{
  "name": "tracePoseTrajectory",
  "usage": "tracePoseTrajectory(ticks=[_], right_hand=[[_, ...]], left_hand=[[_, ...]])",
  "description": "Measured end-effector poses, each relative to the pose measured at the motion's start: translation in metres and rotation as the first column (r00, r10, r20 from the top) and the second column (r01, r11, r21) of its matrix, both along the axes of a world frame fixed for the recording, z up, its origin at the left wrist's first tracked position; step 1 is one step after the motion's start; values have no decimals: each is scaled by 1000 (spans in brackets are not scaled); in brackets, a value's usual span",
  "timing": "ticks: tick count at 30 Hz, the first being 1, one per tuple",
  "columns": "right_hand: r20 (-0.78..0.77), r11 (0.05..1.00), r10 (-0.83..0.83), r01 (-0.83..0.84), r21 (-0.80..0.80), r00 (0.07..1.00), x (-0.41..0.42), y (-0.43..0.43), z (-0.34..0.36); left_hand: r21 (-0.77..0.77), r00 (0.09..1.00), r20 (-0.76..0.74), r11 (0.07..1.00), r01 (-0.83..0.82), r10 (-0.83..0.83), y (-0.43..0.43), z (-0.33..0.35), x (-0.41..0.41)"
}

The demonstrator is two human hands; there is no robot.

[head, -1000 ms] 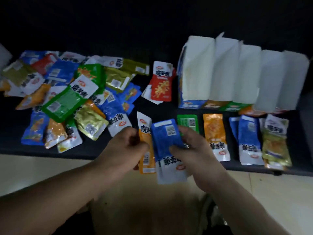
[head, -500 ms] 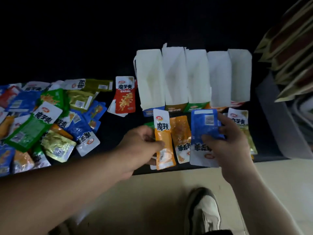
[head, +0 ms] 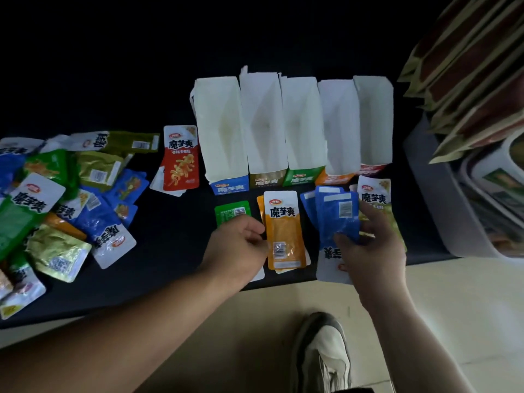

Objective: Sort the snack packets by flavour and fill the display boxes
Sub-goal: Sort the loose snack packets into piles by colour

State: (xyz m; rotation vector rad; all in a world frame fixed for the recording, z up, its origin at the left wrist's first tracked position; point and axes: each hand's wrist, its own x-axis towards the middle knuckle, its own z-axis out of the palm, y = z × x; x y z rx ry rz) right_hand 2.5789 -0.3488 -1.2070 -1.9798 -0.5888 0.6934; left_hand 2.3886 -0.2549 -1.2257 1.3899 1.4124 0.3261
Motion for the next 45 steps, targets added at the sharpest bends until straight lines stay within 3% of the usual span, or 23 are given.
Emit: tracePoseTrajectory(ticks=[5,9,12,18,22,26,30,33,36,38,42,45], right_hand=[[220,992,128,-127,-18,967,9,18,-20],[620,972,222,-124,-198,752,17,19,-53],[749,960,259,-80,-267,611,13,18,-62],[746,948,308,-122,-295,590,4,15,-54],[744,934,355,-245,-259,566,-9,18,-57],[732,853,481,-449,-265,482,-32,24,-61],[711,824,534,-471,-316,457,-39,26,-62],[713,826,526,-476,-301,463,-40,27,-58],[714,822,504,-525,-222,487,-54,36,-47],[661,806,509,-575,-140,552,-73,46,-38],[582,742,558,-670,-30,592,-118,65,-26],[489,703,632,-710,-37,601,-152,77,-24]], left_hand=[[40,998,26,998,51,-52,-5,-1,-1],[55,998,58,998,23,-26,-3,0,-2],[66,997,76,998,6,-11,-3,1,-4],[78,995,79,995,60,-66,-2,5,-25],[250,968,-166,942,225,-187,-3,-10,-63],[373,891,-360,833,409,-277,-7,-26,-75],[380,786,-507,727,571,-353,-7,-36,-75],[401,803,-463,719,567,-375,-4,-35,-76],[381,887,-292,807,450,-357,3,-23,-84],[333,918,-216,859,389,-333,10,-13,-97],[234,917,-220,895,381,-333,16,9,-138],[213,924,-232,911,353,-304,12,17,-175]])
